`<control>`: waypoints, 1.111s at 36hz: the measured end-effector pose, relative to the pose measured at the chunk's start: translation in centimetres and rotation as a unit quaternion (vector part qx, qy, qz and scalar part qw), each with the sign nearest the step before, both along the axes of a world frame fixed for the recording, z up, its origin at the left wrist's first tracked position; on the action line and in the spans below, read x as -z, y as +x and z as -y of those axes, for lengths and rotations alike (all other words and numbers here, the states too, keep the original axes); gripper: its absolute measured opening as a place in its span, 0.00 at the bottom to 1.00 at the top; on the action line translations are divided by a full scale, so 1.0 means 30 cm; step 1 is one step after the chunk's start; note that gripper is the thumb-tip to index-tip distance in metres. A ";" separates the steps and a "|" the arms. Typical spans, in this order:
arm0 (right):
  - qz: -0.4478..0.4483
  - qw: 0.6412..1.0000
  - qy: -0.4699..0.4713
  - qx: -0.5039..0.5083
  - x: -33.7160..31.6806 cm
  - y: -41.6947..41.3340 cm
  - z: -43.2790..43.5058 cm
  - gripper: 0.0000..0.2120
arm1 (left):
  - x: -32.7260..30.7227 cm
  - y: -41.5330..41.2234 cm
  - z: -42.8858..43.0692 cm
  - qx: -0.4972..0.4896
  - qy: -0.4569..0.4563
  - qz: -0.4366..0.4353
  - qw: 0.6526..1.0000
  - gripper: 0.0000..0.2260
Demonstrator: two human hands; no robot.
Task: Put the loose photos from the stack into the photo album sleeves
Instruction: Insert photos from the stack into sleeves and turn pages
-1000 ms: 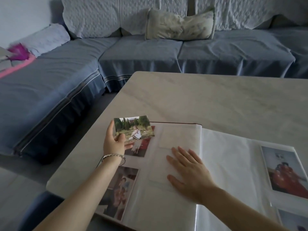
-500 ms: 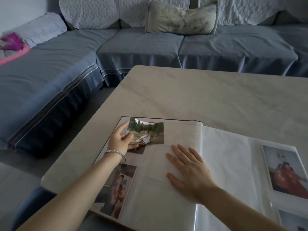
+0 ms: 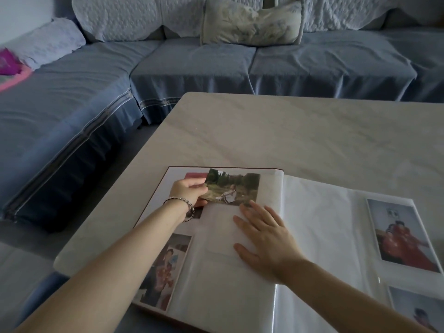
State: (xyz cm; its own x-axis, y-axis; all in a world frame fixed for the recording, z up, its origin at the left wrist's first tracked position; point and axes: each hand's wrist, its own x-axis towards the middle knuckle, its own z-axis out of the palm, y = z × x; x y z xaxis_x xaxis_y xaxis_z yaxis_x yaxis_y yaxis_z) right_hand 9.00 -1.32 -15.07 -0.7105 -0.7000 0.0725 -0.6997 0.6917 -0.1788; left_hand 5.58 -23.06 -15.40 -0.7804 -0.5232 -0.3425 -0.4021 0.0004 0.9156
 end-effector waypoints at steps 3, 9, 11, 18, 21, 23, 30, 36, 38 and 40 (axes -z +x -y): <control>-0.033 0.998 -0.048 -0.012 0.016 -0.002 -0.002 0.24 | 0.005 -0.001 -0.008 0.006 -0.050 0.025 0.998 0.10; -0.075 0.994 -0.080 -0.018 0.040 -0.012 -0.004 0.23 | -0.007 -0.012 -0.040 0.076 -0.151 0.059 0.984 0.10; -0.080 0.994 -0.077 -0.015 0.038 -0.008 -0.002 0.23 | -0.015 -0.023 -0.051 0.098 -0.175 0.077 0.977 0.09; -0.079 0.986 -0.145 0.011 0.040 0.004 -0.017 0.18 | -0.043 -0.039 -0.067 0.072 -0.113 0.102 0.986 0.06; -0.064 0.978 -0.194 0.044 0.040 0.018 -0.048 0.15 | -0.043 -0.034 -0.071 0.073 -0.130 0.109 0.983 0.06; -0.069 0.975 -0.202 0.057 0.042 0.021 -0.079 0.14 | -0.045 -0.033 -0.073 0.066 -0.135 0.121 0.981 0.07; -0.076 0.980 -0.180 0.035 0.052 0.023 -0.124 0.18 | -0.069 -0.053 -0.091 0.043 -0.140 0.173 0.974 0.13; -0.077 0.979 -0.187 0.033 0.059 0.029 -0.115 0.18 | -0.057 -0.043 -0.102 0.041 -0.189 0.134 0.972 0.12; -0.084 0.977 -0.192 0.033 0.061 0.030 -0.114 0.18 | -0.046 -0.033 -0.107 0.031 -0.202 0.110 0.973 0.12; -0.090 0.976 -0.197 0.033 0.062 0.032 -0.114 0.18 | -0.036 -0.025 -0.113 0.025 -0.219 0.086 0.972 0.12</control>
